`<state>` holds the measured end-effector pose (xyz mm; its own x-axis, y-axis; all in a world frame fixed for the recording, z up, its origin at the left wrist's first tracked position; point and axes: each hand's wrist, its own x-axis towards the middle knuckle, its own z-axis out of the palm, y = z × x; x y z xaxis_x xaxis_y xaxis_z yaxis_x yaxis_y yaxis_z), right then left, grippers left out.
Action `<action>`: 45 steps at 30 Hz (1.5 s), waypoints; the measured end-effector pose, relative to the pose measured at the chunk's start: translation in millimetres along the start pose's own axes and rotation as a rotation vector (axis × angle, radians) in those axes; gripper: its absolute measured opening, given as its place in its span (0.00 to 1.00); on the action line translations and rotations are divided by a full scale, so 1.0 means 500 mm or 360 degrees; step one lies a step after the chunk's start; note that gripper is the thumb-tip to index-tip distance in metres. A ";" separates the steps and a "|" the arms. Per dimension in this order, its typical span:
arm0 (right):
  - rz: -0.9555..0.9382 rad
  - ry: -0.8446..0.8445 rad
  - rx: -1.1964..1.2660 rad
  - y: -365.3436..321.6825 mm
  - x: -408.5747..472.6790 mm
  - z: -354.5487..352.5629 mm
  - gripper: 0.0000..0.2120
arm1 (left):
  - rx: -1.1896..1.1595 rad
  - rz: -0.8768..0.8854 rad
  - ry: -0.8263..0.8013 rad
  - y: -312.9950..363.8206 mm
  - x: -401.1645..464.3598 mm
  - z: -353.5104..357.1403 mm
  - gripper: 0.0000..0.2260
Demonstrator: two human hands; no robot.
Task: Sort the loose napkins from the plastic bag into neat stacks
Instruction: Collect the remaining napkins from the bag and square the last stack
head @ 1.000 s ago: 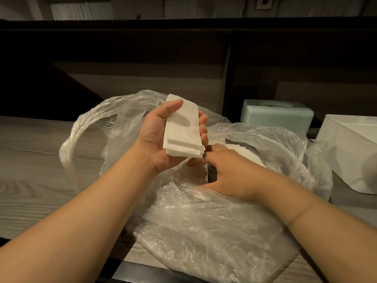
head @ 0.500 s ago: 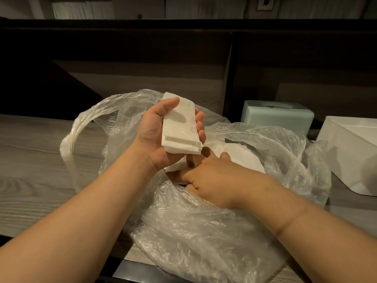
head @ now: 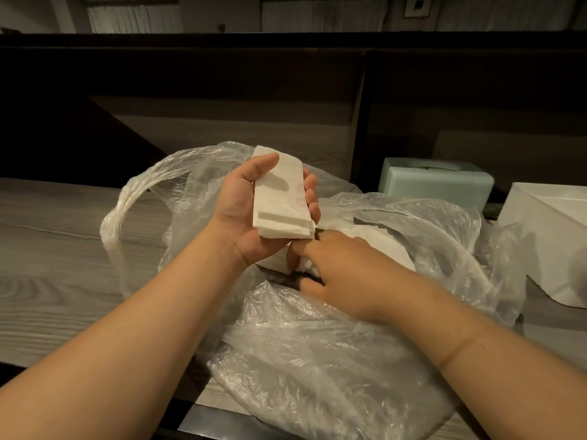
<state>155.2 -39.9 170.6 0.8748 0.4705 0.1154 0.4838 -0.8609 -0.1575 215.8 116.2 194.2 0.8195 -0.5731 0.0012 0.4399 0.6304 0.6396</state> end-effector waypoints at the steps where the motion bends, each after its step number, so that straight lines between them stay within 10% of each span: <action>1: 0.0009 0.0004 0.0042 0.003 -0.001 -0.001 0.13 | 0.0001 -0.0001 0.0000 0.001 0.000 -0.001 0.20; 22: 0.0487 0.0618 0.1576 0.072 0.009 -0.012 0.13 | -0.0156 0.0056 0.0017 0.013 0.002 -0.015 0.22; 36: 0.0417 0.0189 0.1219 0.059 -0.017 -0.051 0.07 | -0.0055 0.0031 0.0059 0.008 0.001 -0.011 0.20; 45: 0.0831 0.0527 0.2120 0.070 -0.017 -0.100 0.11 | 0.1059 0.0333 0.0348 -0.014 0.010 -0.002 0.19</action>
<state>163.2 -83.7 213.3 0.9972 -0.0544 -0.0513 -0.0524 -0.0188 -0.9984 217.1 109.3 188.8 0.9471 -0.3141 0.0654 0.0069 0.2237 0.9746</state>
